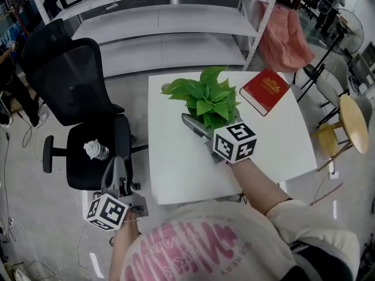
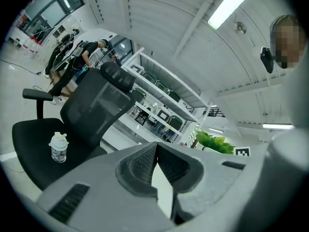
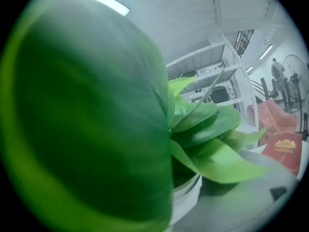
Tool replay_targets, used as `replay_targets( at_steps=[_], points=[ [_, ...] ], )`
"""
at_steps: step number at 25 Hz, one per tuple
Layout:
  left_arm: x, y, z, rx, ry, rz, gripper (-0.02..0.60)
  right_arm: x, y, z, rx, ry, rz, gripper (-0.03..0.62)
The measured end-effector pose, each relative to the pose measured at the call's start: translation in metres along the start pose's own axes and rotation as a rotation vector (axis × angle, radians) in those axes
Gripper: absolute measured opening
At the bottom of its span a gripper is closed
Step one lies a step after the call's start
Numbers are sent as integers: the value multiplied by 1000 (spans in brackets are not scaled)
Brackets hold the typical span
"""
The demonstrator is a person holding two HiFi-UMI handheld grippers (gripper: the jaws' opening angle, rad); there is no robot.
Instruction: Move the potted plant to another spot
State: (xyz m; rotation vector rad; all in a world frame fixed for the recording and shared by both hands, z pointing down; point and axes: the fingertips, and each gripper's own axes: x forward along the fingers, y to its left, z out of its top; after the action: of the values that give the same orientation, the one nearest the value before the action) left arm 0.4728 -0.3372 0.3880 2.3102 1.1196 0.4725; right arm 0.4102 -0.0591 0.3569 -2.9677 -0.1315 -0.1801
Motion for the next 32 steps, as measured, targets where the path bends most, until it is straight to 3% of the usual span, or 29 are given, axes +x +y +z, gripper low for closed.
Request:
replay_targets(
  at_steps=[7, 11, 22, 32],
  points=[
    [5, -9, -27, -5, 43, -47, 3, 5, -8, -3, -28, -9, -8, 560],
    [9, -11, -41, 31, 54, -53, 3, 11, -16, -7, -18, -13, -3, 560],
    [84, -12, -59, -10, 131, -17, 3, 71, -66, -5, 13, 37, 25, 560],
    [111, 0, -86, -30, 189, 20, 3, 116, -95, -26, 49, 53, 39, 560]
  ],
)
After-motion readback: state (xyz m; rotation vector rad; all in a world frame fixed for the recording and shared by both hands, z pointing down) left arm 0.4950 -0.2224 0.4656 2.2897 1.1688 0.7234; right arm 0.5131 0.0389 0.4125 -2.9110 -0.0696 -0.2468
